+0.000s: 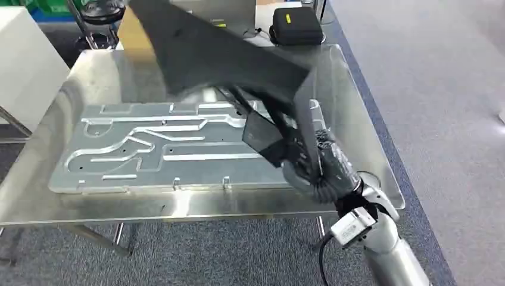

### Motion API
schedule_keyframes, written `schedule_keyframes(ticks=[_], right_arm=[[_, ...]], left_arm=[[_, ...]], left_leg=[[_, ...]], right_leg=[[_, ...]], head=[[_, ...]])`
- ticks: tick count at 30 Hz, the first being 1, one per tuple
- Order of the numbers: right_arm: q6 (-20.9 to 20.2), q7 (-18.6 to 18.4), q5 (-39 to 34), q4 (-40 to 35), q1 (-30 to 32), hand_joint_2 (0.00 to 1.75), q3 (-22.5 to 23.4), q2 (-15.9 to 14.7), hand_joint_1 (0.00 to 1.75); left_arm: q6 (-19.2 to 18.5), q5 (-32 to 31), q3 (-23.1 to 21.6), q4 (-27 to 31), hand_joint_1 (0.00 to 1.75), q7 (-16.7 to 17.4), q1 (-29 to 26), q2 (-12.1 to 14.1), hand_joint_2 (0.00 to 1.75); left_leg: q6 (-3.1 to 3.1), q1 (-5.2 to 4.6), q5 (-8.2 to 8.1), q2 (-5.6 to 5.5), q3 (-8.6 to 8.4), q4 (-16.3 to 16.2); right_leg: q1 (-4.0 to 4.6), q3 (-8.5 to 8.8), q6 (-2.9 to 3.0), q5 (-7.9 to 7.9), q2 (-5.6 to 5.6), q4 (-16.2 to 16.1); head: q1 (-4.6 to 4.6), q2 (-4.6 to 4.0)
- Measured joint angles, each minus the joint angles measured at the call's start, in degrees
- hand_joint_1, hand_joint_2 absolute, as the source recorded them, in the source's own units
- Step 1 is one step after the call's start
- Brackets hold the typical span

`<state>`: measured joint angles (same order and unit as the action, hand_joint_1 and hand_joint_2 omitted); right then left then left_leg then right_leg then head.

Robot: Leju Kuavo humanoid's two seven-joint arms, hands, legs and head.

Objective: Take the parts from the cabinet and place them on the table.

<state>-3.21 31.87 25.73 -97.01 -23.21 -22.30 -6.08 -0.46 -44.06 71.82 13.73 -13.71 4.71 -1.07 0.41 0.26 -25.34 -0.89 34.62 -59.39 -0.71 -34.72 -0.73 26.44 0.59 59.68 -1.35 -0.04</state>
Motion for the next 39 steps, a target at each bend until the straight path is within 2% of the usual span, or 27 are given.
schedule_keyframes(ticks=[3, 5, 6, 8, 9, 10, 11, 12, 13, 14, 15, 18, 19, 20, 21, 23, 24, 25, 27, 28, 29, 30, 31, 33, 34, 36, 39], right_arm=[[1.7, -1.2, 3.4, 2.2, -3.1, 1.75, 0.4, -0.4, 1.55], [2.5, -2.5, 6.2, 4.0, -5.2, 1.75, 0.4, -0.4, 1.55], [3.2, -3.1, 7.7, 5.3, -6.4, 1.75, 0.2, -0.4, 1.55], [4.4, -4.7, 13.1, 10.2, -10.2, 1.75, -1.1, -0.4, 1.55], [5.2, -6.0, 17.4, 13.4, -12.4, 1.75, -2.5, -0.3, 1.55], [5.5, -7.0, 20.7, 16.1, -13.9, 1.75, -3.6, -0.2, 1.55], [5.6, -7.3, 22.1, 17.4, -14.9, 1.75, -4.2, -0.1, 1.55], [5.8, -8.1, 25.0, 20.3, -15.3, 1.75, -5.9, 0.0, 1.55], [5.9, -8.3, 26.2, 21.6, -15.9, 1.75, -7.1, 0.3, 1.55], [5.9, -8.8, 27.6, 23.7, -17.5, 1.75, -8.0, 0.7, 1.55], [5.8, -9.7, 29.6, 27.8, -20.0, 1.75, -9.8, 1.5, 1.55], [4.5, -11.3, 33.9, 37.3, -25.8, 1.75, -14.6, 3.5, 1.55], [3.8, -11.5, 35.0, 40.5, -26.6, 1.75, -16.7, 4.5, 1.55], [3.3, -11.8, 35.8, 43.4, -27.7, 1.75, -18.4, 5.2, 1.55], [2.9, -12.1, 36.5, 46.7, -28.8, 1.75, -20.2, 6.2, 1.55], [2.6, -12.4, 37.2, 51.2, -30.5, 1.75, -22.4, 7.5, 1.55], [2.2, -12.9, 37.7, 53.8, -31.0, 1.75, -23.5, 8.4, 1.55], [1.8, -13.3, 37.9, 56.1, -31.4, 1.75, -24.3, 9.1, 1.55], [1.1, -14.3, 38.4, 60.6, -31.8, 1.75, -26.3, 10.6, 1.55], [0.9, -14.8, 38.6, 62.5, -31.8, 1.75, -27.3, 11.1, 1.55], [0.9, -15.1, 38.6, 63.7, -31.9, 1.75, -27.8, 11.5, 1.55], [0.9, -15.2, 38.6, 64.6, -32.4, 1.75, -28.0, 11.9, 1.55], [0.9, -15.2, 38.6, 66.3, -33.2, 0.0, -28.6, 12.7, 0.0], [0.1, -16.0, 38.5, 68.9, -33.7, 0.0, -29.4, 13.5, 0.0], [-0.5, -16.4, 38.4, 70.1, -33.7, 0.0, -29.5, 13.8, 0.0], [-0.8, -16.8, 38.1, 71.7, -33.8, 0.0, -29.7, 14.2, 0.0], [-0.9, -17.1, 38.0, 73.6, -34.0, 0.0, -30.0, 14.2, 0.0]], left_arm=[[-0.3, -0.4, 0.0, 0.0, 0.0, -0.2, 0.1, -0.1, 1.75], [-0.3, -0.4, 0.0, 0.0, 0.0, -0.2, 0.2, -0.1, 1.75], [-0.3, -0.4, 0.0, 0.0, 0.0, -0.2, 0.2, -0.1, 1.75], [-0.3, -0.4, 0.0, 0.0, 0.0, -0.2, 0.2, -0.1, 1.75], [-0.5, -0.4, 0.0, 0.0, 0.0, -0.2, 0.3, -0.2, 1.75], [-0.7, -0.4, 0.0, 0.0, 0.0, -0.2, 0.3, -0.2, 1.75], [-0.9, -0.4, 0.0, 0.0, 0.0, -0.2, 0.2, -0.2, 1.75], [-1.1, -0.4, 0.0, 0.0, 0.0, -0.3, 0.3, -0.2, 1.75], [-1.1, -0.4, 0.0, 0.0, 0.0, -0.4, 0.3, -0.2, 1.75], [-1.1, -0.4, 0.0, 0.0, 0.0, -0.6, 0.3, -0.3, 1.75], [-1.4, -0.4, 0.0, 0.0, 0.0, -0.9, 0.4, -0.3, 1.75], [-2.0, -0.5, 0.0, 0.0, 0.0, -1.6, 0.6, -0.3, 1.75], [-2.1, -0.6, 0.0, 0.0, 0.0, -1.9, 0.5, -0.3, 1.75], [-2.3, -0.7, 0.0, 0.0, 0.0, -2.2, 0.5, -0.3, 1.75], [-2.3, -1.0, 0.0, 0.0, 0.0, -2.4, 0.6, -0.3, 1.75], [-2.5, -1.1, 0.0, 0.0, 0.0, -2.8, 0.6, -0.3, 1.75], [-2.7, -1.4, 0.0, 0.0, 0.0, -3.1, 0.6, -0.3, 1.75], [-2.9, -1.6, 0.0, 0.0, 0.0, -3.4, 0.5, -0.2, 1.75], [-3.3, -2.2, 0.0, 0.0, 0.0, -4.2, 0.5, -0.2, 1.75], [-3.4, -2.3, 0.0, 0.0, 0.0, -4.5, 0.5, -0.2, 1.75], [-3.5, -2.5, -0.1, 0.0, 0.0, -4.7, 0.5, -0.3, 1.75], [-3.7, -2.6, -0.1, 0.0, 0.0, -4.9, 0.4, -0.3, 1.75], [-4.1, -2.7, -0.1, 0.0, 0.0, -5.2, 0.4, -0.3, 1.75], [-4.9, -2.8, -0.1, 0.0, 0.0, -5.8, 0.4, -0.3, 1.75], [-5.4, -2.8, -0.2, 0.0, 0.0, -6.2, 0.5, -0.3, 1.75], [-5.7, -2.8, -0.2, 0.0, 0.0, -6.4, 0.5, -0.3, 1.75], [-5.9, -2.7, -0.2, 0.0, 0.0, -6.5, 0.3, -0.2, 1.75]], left_leg=[[-0.88, 0.03, 0.25, 0.03, 0.01, 0.7], [-1.44, 0.21, -0.88, 0.22, 0.3, -0.5], [-1.6, 0.19, -2.97, 0.37, 1.85, -3.9], [-1.83, 0.28, -6.85, 0.44, 6.21, -12.9], [-1.89, 0.29, -7.66, 0.43, 8.11, -16.7], [-1.88, 0.29, -7.17, 0.43, 8.63, -17.4], [-1.83, 0.29, -5.38, 0.44, 7.95, -15.4], [-1.73, 0.29, -3.11, 0.45, 6.39, -11.6], [-1.55, 0.29, -0.29, 0.53, 4.07, -6.6], [-1.26, 0.28, 1.56, 0.78, 2.13, -2.2], [-1.07, 0.03, 1.12, 0.7, 1.25, -0.2], [-0.34, -0.08, 0.68, 0.51, 1.43, 0.0], [0.07, 0.42, 0.9, 0.53, 1.1, 0.6], [0.2, 0.46, 0.92, 0.36, 0.77, 0.7], [0.32, 0.44, 0.89, 0.35, 0.75, 0.7], [0.84, 0.34, 0.74, 0.36, 0.71, 0.7], [0.96, 0.32, 0.64, 0.35, 0.62, 0.7], [1.0, 0.31, 0.49, 0.24, 0.38, 0.7], [0.94, 0.31, 0.11, 0.03, -0.19, 0.7], [0.78, 0.28, -0.16, -0.19, -0.65, 0.7], [0.62, 0.24, -0.39, -0.31, -0.92, 0.7], [0.36, -0.04, -0.57, -0.34, -0.81, 0.6], [0.07, -0.12, -0.66, -0.34, -0.68, 0.5], [-0.37, 0.02, -0.73, -0.25, -0.97, 0.9], [-0.68, -0.2, -0.84, -0.27, -1.25, 1.0], [-1.13, -0.14, -2.59, 0.17, -0.7, -1.1], [-1.74, 0.29, -8.64, 0.34, 5.52, -14.3]], right_leg=[[0.09, -0.3, 0.68, -0.09, 0.17, 0.2], [-0.34, 0.29, 1.31, -0.45, -0.01, -0.7], [-0.3, 0.35, 1.69, -0.35, -0.2, -0.7], [-0.1, 0.34, 1.92, -0.28, -0.31, -0.7], [-0.03, 0.37, 1.96, -0.27, -0.29, -0.7], [0.04, 0.5, 2.0, -0.24, -0.3, -0.7], [0.08, 0.63, 2.02, -0.17, -0.31, -0.7], [0.12, 0.77, 2.0, -0.04, -0.41, -0.6], [0.15, 0.89, 1.87, 0.13, -0.57, -0.6], [0.21, 0.78, 1.73, 0.26, -0.58, -0.5], [0.77, 0.43, 1.4, 0.43, -0.35, 0.1], [0.51, 0.22, 0.73, 0.24, -0.3, -0.4], [0.72, 0.29, 0.36, 0.57, -0.42, -0.1], [0.51, -0.03, 0.08, 1.31, -0.47, 1.1], [0.47, -1.29, -0.15, 2.63, -0.52, 3.5], [0.43, -6.03, -0.32, 6.61, -0.52, 12.3], [0.43, -8.32, -0.37, 7.65, -0.52, 16.3], [0.4, -9.47, -0.32, 7.14, -0.52, 17.8], [0.38, -8.21, -0.07, 3.51, -0.52, 14.0], [0.43, -5.54, 0.34, -0.23, -0.52, 7.7], [0.56, -3.3, 0.81, -2.86, -0.51, 2.5], [1.03, -2.37, 1.17, -2.38, -0.5, 0.9], [0.99, -2.25, 1.25, -2.24, -0.54, -0.3], [1.16, -2.19, 1.51, -2.05, -0.46, -0.1], [0.76, -1.82, 1.74, -2.15, -0.51, -0.7], [0.37, -0.75, 2.2, -2.34, -0.83, -1.7], [0.38, -0.6, 2.54, -2.18, -1.12, -1.7]], head=[[0.11, 0.0], [0.07, 0.0], [0.3, 0.0], [0.31, 0.0], [0.31, 0.0], [0.31, 0.0], [0.31, 0.0], [0.33, 0.0], [0.26, 0.0], [0.28, 0.0], [0.31, -0.02], [0.31, 0.0], [0.26, 0.0], [0.22, 0.0], [0.13, 0.0], [0.15, 0.0], [0.13, 0.0], [0.15, 0.0], [0.15, 0.0], [0.11, 0.0], [0.11, 0.0], [0.09, 0.0], [0.13, 0.0], [0.2, 0.0], [0.24, 0.0], [0.24, 0.0], [0.28, 0.0]])
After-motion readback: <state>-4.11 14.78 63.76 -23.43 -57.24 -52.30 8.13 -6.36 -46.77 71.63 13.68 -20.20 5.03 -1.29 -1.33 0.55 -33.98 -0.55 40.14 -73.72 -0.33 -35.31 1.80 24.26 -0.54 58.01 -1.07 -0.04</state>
